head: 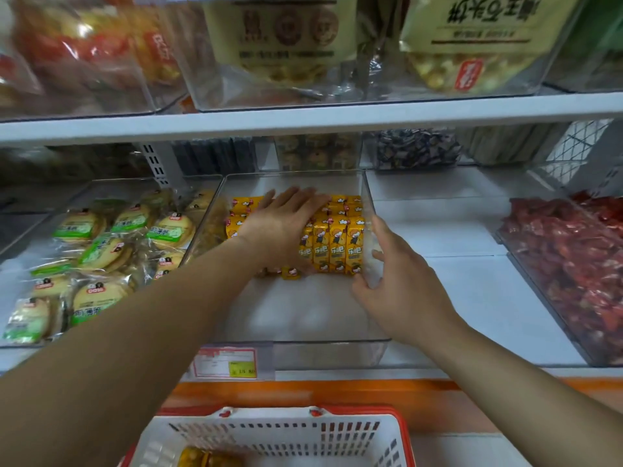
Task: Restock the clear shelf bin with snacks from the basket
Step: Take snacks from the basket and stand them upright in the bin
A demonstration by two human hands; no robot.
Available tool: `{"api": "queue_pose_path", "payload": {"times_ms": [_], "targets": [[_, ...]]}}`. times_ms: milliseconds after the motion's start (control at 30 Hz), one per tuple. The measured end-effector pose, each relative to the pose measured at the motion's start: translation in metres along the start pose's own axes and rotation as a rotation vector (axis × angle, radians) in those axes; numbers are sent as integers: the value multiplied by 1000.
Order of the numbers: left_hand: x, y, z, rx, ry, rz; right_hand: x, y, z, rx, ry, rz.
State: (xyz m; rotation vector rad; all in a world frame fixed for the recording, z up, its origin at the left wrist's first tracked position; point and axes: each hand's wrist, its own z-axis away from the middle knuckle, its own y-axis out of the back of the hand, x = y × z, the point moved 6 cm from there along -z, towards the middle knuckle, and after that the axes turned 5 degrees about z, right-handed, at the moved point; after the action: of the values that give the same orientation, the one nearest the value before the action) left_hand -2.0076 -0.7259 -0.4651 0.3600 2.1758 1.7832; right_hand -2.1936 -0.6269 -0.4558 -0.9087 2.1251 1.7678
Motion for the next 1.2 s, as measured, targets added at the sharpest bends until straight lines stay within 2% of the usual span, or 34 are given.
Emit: {"api": "queue_pose_path", "payload": {"times_ms": [167,400,633,700,800,867,933,1100,1200], "targets": [[-24,-11,22,-75,107,-1,-2,1,2,-1,-19,5],[-23,-22,19,34,182,-14,2,0,2,4,-20,-33],[-23,-17,14,-62,173,-10,1,0,2,6,-14,-37],[-14,-10,10,-10,158,32,2,-1,2,9,-18,-37],[23,-5,-2,80,-3,73,3,-2,1,20,-28,-37],[44,-13,-12,56,-87,68,3,-3,1,17,-31,-45],[50,-20,-20,33,-67,68,4,-4,2,19,-33,-55],[50,-28,-20,107,-16,44,6,-6,0,25,-31,-42],[54,-25,-22,66,17,66,6,-5,0,-3,-35,-17]]}}
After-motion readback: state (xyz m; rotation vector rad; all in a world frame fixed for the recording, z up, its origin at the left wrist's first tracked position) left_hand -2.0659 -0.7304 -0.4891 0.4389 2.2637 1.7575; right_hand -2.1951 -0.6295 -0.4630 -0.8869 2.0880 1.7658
